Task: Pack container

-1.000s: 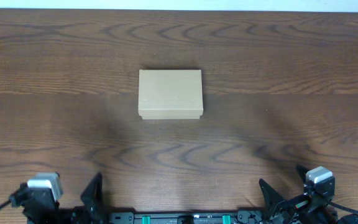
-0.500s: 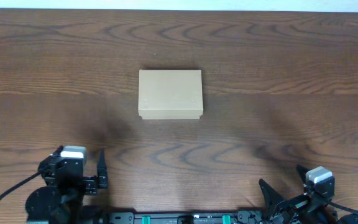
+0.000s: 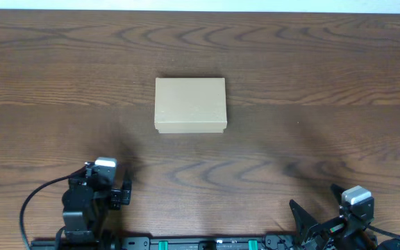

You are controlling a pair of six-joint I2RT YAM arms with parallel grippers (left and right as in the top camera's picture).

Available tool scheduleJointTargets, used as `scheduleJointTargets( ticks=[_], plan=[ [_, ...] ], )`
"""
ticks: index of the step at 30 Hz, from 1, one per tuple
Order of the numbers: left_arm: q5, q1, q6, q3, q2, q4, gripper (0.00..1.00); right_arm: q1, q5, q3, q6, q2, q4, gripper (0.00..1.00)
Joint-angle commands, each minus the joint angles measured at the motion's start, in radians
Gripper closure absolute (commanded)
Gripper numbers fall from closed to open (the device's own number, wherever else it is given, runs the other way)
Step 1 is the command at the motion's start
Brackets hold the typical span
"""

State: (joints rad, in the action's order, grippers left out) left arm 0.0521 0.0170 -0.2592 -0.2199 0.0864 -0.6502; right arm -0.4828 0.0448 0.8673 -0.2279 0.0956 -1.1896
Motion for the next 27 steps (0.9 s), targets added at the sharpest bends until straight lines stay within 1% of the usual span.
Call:
scheduleJointTargets(
  ticks=[1,6,27],
  plan=[
    [-0.037,0.003,-0.011,0.046,-0.021,0.014,0.05,0.008,0.004,-0.003,-0.011,-0.006,-0.001,0.01],
    [-0.064,0.003,-0.011,0.066,-0.043,0.012,0.05,0.008,0.004,-0.003,-0.011,-0.006,-0.001,0.01],
    [-0.062,0.003,-0.01,0.066,-0.045,0.011,0.05,0.008,0.003,-0.003,-0.011,-0.006,-0.001,0.01]
  ],
)
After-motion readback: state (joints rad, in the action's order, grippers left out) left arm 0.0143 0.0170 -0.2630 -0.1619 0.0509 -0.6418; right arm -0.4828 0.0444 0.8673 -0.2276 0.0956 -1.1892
